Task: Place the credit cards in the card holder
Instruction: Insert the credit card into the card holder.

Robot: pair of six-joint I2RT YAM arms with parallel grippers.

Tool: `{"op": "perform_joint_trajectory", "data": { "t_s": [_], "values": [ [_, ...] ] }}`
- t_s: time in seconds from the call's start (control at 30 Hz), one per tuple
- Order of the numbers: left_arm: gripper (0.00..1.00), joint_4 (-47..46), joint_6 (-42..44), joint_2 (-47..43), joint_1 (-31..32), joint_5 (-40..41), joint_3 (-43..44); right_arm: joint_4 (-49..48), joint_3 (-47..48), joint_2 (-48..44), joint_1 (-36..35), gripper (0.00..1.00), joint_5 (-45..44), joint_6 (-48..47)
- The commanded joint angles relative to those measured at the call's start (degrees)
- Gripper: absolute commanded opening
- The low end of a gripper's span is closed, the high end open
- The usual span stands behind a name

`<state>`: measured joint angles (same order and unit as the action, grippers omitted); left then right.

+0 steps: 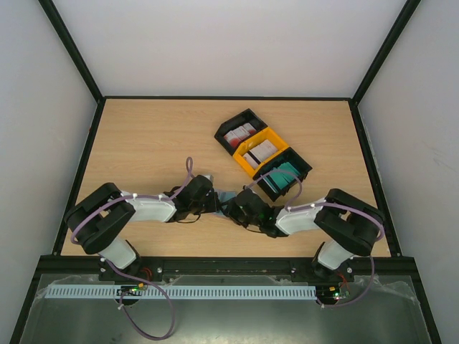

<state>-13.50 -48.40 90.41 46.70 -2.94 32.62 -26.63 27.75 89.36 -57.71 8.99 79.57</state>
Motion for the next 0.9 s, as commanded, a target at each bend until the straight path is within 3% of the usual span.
{"op": "perform_joint_trajectory", "data": {
  "t_s": [0.0, 0.3, 0.53, 0.63, 0.77, 0.87],
  "values": [
    [0.03, 6.01, 0.41, 1.70, 0.04, 1.14, -1.98, -8.67, -0.52, 3.51, 0.06, 0.31, -1.17, 3.13],
    [0.03, 6.32, 0.65, 1.09, 0.06, 1.27, -1.93, -13.01, -1.79, 5.56, 0.05, 0.16, -1.89, 2.25],
    [0.03, 6.88, 0.68, 0.16, 0.06, 1.43, -2.00, -10.91, -2.81, 4.76, 0.00, 0.14, -4.30, 1.94],
    [0.04, 7.14, 0.68, -0.63, -0.03, 1.52, -2.08, -9.70, -2.96, 4.17, -0.02, 0.09, -5.27, 1.36],
    [0.10, 6.88, 0.18, -3.35, -0.09, 1.21, -2.19, -7.83, -2.92, 3.53, 0.05, 0.02, -6.33, 0.46],
    [0.22, 7.61, 0.13, -6.67, -0.25, 1.73, -1.79, -6.23, -3.16, 2.84, 0.26, 0.02, -6.27, -0.71]
  ]
}}
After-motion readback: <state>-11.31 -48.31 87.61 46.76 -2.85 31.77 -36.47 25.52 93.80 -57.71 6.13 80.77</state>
